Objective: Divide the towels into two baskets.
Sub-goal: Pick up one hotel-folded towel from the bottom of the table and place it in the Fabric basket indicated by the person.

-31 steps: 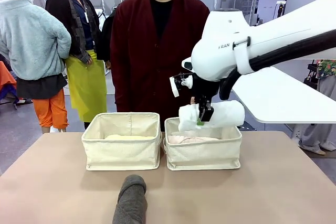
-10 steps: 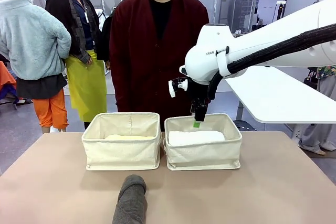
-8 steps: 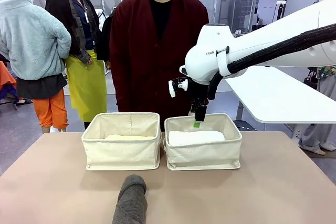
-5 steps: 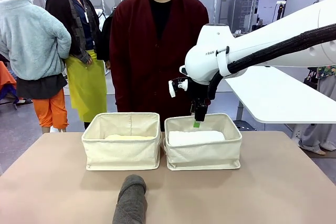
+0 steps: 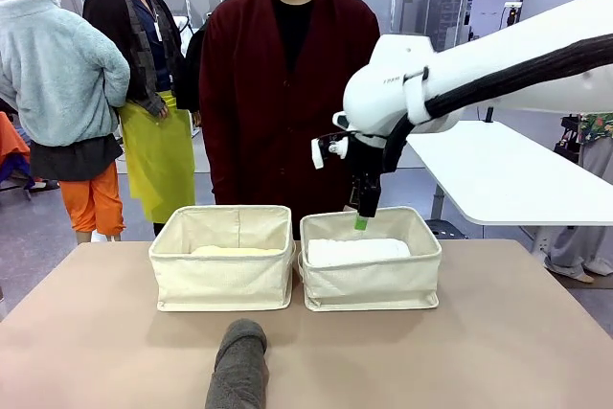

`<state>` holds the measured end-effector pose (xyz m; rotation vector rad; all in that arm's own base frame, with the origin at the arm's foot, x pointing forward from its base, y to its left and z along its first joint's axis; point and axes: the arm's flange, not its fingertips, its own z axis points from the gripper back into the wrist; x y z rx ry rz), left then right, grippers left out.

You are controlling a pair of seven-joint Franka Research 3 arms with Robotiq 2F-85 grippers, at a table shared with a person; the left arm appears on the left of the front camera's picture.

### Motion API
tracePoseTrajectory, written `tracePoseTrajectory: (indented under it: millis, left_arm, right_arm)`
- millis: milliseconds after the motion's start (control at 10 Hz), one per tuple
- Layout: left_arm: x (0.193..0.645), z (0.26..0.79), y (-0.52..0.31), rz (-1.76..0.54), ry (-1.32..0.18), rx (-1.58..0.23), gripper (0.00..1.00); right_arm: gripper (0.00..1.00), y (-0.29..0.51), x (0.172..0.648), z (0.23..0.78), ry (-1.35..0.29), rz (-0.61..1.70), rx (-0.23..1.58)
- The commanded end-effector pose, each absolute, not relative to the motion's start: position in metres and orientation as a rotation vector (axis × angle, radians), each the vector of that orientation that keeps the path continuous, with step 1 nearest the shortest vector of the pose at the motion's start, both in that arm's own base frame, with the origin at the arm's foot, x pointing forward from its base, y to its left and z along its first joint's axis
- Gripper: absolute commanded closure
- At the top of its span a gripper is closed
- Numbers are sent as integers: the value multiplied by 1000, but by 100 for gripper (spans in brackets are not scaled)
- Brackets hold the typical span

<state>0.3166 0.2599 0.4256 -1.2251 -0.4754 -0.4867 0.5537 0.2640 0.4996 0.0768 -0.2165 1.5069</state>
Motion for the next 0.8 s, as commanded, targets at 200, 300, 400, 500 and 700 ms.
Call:
tracePoseTrajectory:
  millis: [200,300,400,500,700]
  left_arm:
    - [309,427,258,-496,-476,-1229,0]
    - [309,427,258,-496,-476,-1229,0]
    - [309,427,258,-496,-476,-1229,0]
    - [309,427,258,-496,-476,-1229,0]
    - [309,427,258,-496,-476,-1229,0]
  right_arm:
    - [0,141,468,531,-293,1304,235]
    - [0,110,449,543,-342,1235,304]
    - [0,79,439,550,-393,1146,356]
    - [0,46,429,556,-422,1056,439]
    - [0,-32,414,557,-484,836,638]
